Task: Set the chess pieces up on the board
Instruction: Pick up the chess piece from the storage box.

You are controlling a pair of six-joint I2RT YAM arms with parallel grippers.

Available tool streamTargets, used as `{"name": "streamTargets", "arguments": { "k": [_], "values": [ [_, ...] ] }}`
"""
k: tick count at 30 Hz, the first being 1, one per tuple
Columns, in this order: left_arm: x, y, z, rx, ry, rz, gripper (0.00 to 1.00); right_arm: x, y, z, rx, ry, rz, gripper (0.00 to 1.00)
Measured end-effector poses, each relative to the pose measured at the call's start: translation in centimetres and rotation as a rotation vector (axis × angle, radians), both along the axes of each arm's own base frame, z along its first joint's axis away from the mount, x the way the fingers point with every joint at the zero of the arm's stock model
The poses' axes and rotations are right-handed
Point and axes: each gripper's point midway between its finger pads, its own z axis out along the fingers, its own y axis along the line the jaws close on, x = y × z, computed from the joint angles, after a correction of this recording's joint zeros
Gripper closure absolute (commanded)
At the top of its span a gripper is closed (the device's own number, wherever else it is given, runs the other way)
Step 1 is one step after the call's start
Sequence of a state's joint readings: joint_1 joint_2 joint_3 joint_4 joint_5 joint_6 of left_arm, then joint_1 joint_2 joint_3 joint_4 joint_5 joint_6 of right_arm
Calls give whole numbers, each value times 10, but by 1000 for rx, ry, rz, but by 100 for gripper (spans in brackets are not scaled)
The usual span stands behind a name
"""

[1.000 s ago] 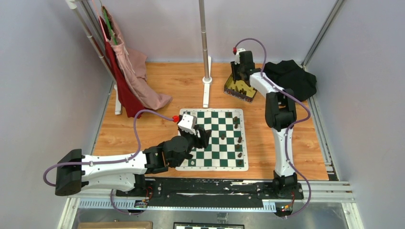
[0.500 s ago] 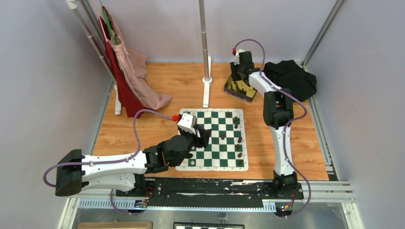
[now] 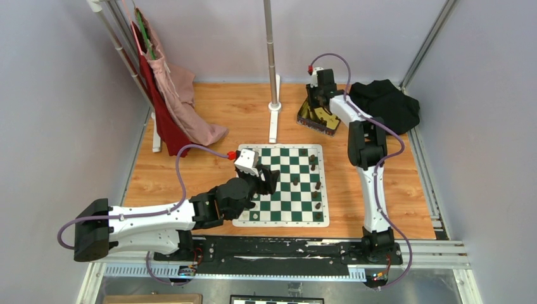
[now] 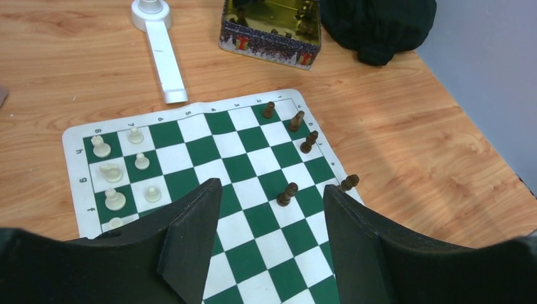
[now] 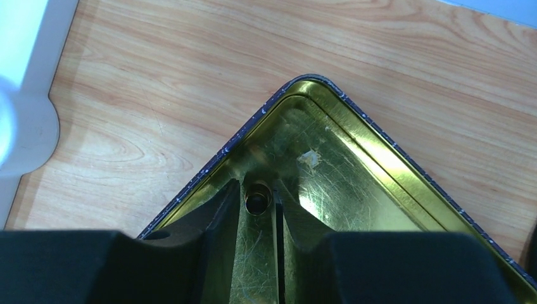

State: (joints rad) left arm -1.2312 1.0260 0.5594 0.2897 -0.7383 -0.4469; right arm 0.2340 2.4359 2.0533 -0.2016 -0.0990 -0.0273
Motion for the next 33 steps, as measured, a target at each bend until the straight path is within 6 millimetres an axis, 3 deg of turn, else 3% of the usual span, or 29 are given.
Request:
{"name": "streamTargets", "arguments": {
  "k": [10,24,28,33],
  "values": [
    [-1,-2,-1,-10,11,-9,34,-2,0,-7,0,17,5,100],
    [-3,-1,-1,-38,22,-13,35,-7,-6,-3,5,0,-2,100],
    [-3,0,0,-48,22,-14,35,-8,-12,7,16,-18,-11,100],
    [-4,1,4,-59,19,-18,35,-9,-16,32,28,-68,-19,100]
  ]
}}
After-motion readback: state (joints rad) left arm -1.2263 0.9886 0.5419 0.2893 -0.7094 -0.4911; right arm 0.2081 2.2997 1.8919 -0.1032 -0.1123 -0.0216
